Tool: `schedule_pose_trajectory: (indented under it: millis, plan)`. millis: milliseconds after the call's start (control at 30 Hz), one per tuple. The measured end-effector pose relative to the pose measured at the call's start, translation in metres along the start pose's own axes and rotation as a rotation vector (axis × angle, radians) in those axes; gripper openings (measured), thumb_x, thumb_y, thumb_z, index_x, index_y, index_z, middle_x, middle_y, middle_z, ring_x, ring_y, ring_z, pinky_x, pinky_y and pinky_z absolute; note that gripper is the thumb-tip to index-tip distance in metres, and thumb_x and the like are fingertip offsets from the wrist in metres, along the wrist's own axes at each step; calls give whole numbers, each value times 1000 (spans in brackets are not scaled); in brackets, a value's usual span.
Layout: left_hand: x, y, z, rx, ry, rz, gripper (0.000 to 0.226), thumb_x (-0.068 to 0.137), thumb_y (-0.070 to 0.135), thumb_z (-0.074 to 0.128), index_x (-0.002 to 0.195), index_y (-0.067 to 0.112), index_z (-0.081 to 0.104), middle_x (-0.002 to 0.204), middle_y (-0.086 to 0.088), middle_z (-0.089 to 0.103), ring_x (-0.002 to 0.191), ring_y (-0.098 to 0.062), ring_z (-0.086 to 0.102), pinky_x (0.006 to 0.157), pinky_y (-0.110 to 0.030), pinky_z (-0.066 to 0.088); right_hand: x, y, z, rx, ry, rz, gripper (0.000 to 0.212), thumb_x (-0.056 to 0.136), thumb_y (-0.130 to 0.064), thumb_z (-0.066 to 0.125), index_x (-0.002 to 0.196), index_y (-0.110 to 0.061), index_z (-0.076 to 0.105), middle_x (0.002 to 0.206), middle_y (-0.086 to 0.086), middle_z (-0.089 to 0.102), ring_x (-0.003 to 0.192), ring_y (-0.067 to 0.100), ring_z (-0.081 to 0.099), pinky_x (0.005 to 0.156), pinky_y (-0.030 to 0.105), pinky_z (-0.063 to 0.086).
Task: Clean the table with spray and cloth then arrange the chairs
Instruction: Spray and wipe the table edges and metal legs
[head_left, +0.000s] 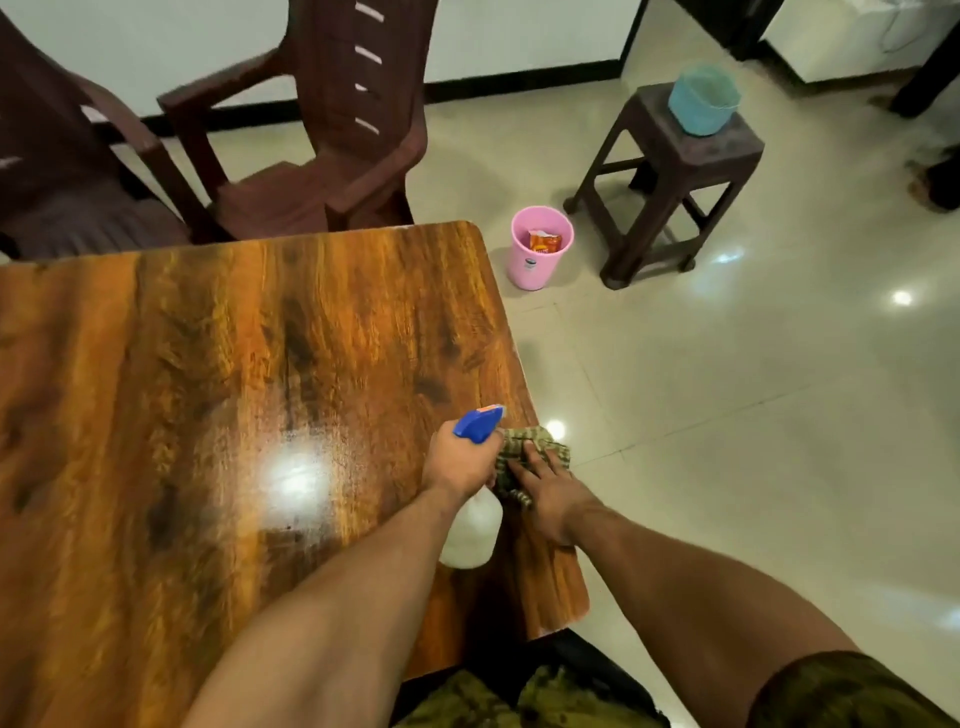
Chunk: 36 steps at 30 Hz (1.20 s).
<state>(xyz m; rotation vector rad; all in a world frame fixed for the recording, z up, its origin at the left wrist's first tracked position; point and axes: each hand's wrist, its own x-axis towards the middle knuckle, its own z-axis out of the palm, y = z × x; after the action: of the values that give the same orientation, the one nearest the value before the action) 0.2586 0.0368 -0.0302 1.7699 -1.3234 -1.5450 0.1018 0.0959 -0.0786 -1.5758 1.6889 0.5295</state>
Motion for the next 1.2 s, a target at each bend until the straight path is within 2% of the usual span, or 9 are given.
schedule_pose_trajectory:
  millis: [100,333,467,533,633,767,933,1033,1200]
  plan:
    - [16,-6,3,-64,88,-55,27,89,23,69,63,19,60,44,2,54,40,-11,53,52,-26,45,15,6,-17,-110,-18,-53,79,97,-17,45,158,-37,-2,164,-7,-23,152,25,-16,125,44,11]
    - [43,1,21,-104,181,-152,19,91,26,69,83,8,72,47,-12,62,43,-25,61,55,-34,54,62,24,-67,-198,16,-240,87,93,-11,45,158,-36,-6,163,-7,-25,152,24,-19,125,42,8]
    - [55,27,50,-136,352,-222,22,91,22,67,72,12,67,55,-19,66,49,-26,63,60,-31,53,112,43,-106,-327,84,-421,90,91,-3,48,159,-33,-3,163,-5,-26,152,26,-19,125,43,11]
    - [59,41,62,-194,448,-226,18,93,22,66,75,21,68,58,-21,67,50,-24,63,59,-29,53,130,48,-127,-289,140,-490,84,92,2,45,160,-31,8,166,-6,-15,153,24,-11,124,39,16]
    - [56,58,84,-246,624,-276,18,95,20,62,84,9,72,52,-11,64,49,-17,62,59,-24,53,146,58,-156,-243,253,-606,69,92,4,43,153,-27,37,166,-9,16,151,23,14,120,35,27]
    - [24,61,138,-283,751,-361,22,95,28,62,87,10,73,61,-14,68,63,-20,67,68,-30,53,138,77,-150,-316,189,-726,49,91,-3,50,138,-20,54,146,2,48,129,31,41,108,36,41]
    - [-18,48,211,-378,820,-508,39,89,34,62,63,6,70,48,-5,65,47,-14,63,57,-28,54,97,118,-125,-378,39,-919,41,88,-7,54,128,-18,59,130,5,57,117,29,47,100,35,42]
    - [-34,36,251,-479,907,-567,32,86,32,66,68,6,68,51,-3,64,43,-11,58,49,-26,48,81,143,-112,-443,-8,-975,41,89,-9,54,129,-18,58,130,5,57,118,28,45,99,34,42]
    - [-40,5,306,-515,985,-586,22,77,39,64,69,18,60,60,-2,66,57,-23,64,57,-37,52,85,168,-91,-553,-24,-1037,43,89,-8,54,131,-19,56,132,2,56,121,26,45,101,34,42]
